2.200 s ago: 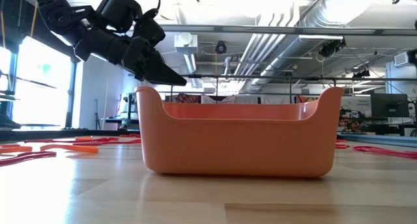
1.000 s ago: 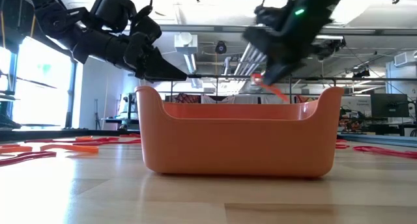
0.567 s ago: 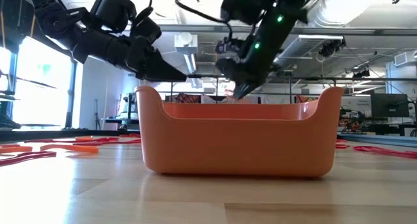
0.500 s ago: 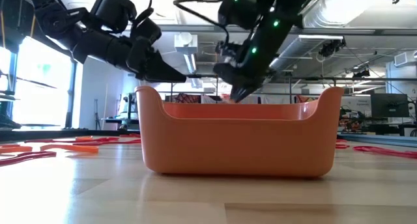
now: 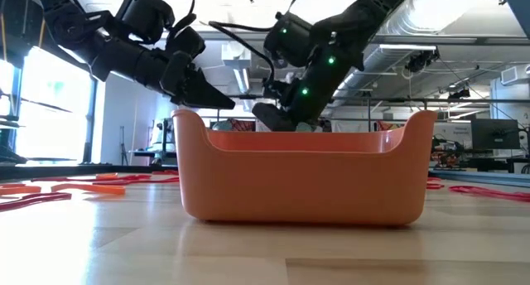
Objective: Sort rubber bands into baskets
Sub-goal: Put the orange rubber band into the green bin
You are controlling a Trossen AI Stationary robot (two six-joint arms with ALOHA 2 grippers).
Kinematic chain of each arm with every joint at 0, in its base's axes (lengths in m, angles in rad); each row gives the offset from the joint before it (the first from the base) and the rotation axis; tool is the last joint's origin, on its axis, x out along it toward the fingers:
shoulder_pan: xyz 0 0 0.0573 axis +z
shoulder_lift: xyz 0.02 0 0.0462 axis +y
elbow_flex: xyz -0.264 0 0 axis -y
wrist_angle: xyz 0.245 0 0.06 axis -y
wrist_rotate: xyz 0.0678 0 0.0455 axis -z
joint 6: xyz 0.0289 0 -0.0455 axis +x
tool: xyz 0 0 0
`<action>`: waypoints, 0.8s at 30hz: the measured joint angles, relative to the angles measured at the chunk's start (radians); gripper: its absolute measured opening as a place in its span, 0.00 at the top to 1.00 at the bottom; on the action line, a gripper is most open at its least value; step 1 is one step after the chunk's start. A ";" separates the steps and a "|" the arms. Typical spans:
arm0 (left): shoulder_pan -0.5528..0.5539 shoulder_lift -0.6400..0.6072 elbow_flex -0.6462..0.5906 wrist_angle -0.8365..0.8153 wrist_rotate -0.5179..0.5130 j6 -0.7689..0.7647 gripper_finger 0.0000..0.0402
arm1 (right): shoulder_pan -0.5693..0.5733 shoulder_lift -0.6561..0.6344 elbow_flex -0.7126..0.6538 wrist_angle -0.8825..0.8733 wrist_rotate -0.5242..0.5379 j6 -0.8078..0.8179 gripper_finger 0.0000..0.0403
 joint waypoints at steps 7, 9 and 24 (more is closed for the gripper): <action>-0.001 0.000 0.000 -0.004 0.014 0.001 0.91 | 0.004 0.005 0.000 0.007 0.000 -0.006 0.84; -0.001 0.000 0.000 -0.007 0.027 0.002 0.91 | 0.007 0.008 -0.002 -0.005 0.000 -0.010 0.80; -0.003 0.000 0.000 -0.019 0.027 0.009 0.91 | 0.034 0.009 0.078 -0.074 0.027 -0.096 0.73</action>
